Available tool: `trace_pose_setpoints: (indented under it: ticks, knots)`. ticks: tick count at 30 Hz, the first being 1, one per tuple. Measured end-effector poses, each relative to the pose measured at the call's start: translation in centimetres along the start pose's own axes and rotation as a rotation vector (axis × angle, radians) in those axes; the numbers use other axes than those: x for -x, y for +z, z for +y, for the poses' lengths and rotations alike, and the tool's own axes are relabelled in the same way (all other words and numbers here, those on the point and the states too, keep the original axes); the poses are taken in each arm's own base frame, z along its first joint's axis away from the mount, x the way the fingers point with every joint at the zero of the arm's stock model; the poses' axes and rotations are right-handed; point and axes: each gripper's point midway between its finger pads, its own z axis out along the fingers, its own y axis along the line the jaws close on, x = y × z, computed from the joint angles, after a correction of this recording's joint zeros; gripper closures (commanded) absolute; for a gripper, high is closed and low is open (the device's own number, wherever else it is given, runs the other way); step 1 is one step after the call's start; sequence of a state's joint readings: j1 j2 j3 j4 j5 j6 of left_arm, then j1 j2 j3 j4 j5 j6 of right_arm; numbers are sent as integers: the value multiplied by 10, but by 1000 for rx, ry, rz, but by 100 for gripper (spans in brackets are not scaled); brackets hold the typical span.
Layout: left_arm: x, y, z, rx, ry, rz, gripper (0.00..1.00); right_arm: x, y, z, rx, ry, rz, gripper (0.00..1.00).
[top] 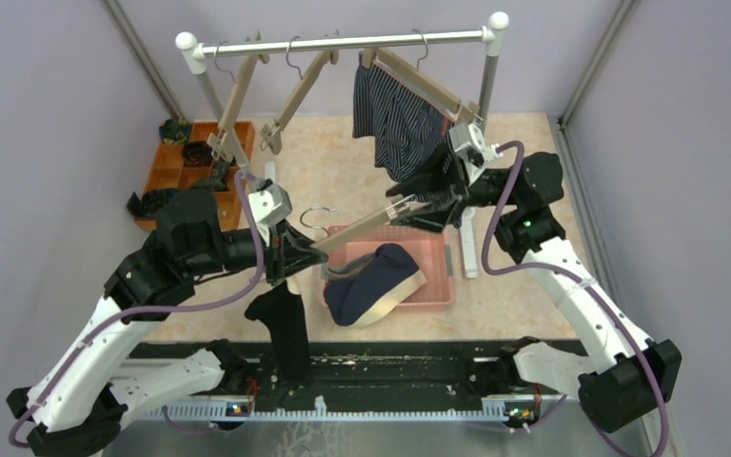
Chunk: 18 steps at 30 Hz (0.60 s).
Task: Remove the underwear clipped to the hanger
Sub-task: Remove the underwear from the hanger.
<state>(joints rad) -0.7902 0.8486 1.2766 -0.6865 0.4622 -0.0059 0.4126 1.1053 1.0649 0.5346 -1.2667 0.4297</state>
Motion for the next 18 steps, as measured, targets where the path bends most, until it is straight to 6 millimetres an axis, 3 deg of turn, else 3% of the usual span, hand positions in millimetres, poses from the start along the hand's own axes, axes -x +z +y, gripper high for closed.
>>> trace_pose_setpoints:
  ticks: [1, 4, 14, 18]
  knots:
    - [2, 0, 0, 1, 2, -6, 100, 0, 0, 0, -4, 2, 0, 11]
    - [10, 1, 0, 0, 14, -38, 100, 5, -1, -6, -59, -43, -20, 8]
    - [29, -14, -7, -1, 88, -210, 100, 37, -17, -3, -283, -175, -168, 10]
    - [38, -20, -8, 11, 113, -323, 100, 39, -21, -5, -314, -166, -266, 8]
